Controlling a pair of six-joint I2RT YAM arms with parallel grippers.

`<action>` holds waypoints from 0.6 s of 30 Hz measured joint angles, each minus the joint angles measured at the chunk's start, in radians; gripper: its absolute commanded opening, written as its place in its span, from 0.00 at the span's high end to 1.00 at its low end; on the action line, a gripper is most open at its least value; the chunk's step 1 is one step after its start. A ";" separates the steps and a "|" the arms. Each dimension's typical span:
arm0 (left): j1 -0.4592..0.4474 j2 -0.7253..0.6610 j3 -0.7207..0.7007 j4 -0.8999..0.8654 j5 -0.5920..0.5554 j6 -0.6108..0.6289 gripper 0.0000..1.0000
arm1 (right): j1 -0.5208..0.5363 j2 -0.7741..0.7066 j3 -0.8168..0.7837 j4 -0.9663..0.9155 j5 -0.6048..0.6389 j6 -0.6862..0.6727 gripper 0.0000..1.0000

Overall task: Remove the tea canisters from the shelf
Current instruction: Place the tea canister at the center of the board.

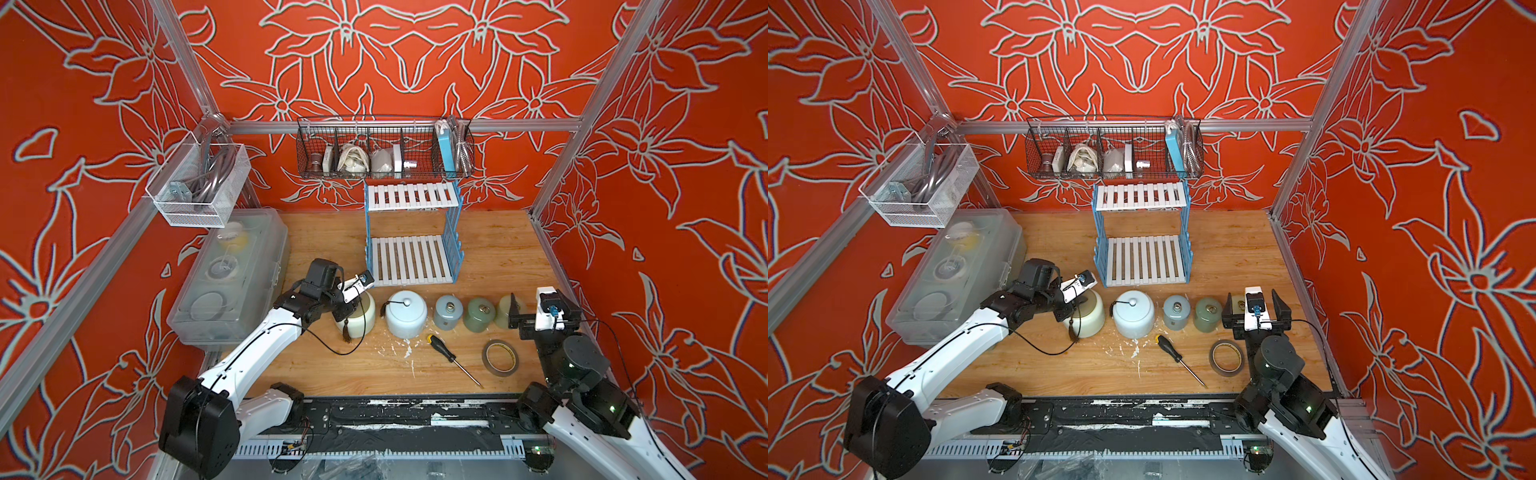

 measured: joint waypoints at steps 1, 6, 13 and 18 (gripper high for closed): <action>0.000 0.002 -0.007 0.004 0.001 0.003 1.00 | -0.001 0.000 0.000 0.001 0.000 0.000 0.01; 0.000 0.010 -0.027 0.040 0.011 0.018 1.00 | -0.002 0.000 0.000 0.002 -0.001 0.000 0.01; 0.000 0.011 -0.042 0.076 0.018 0.021 0.75 | -0.006 -0.006 -0.002 0.007 -0.003 0.000 0.01; 0.000 -0.003 -0.042 0.086 0.026 0.013 0.52 | -0.008 -0.006 -0.006 0.008 -0.006 0.000 0.01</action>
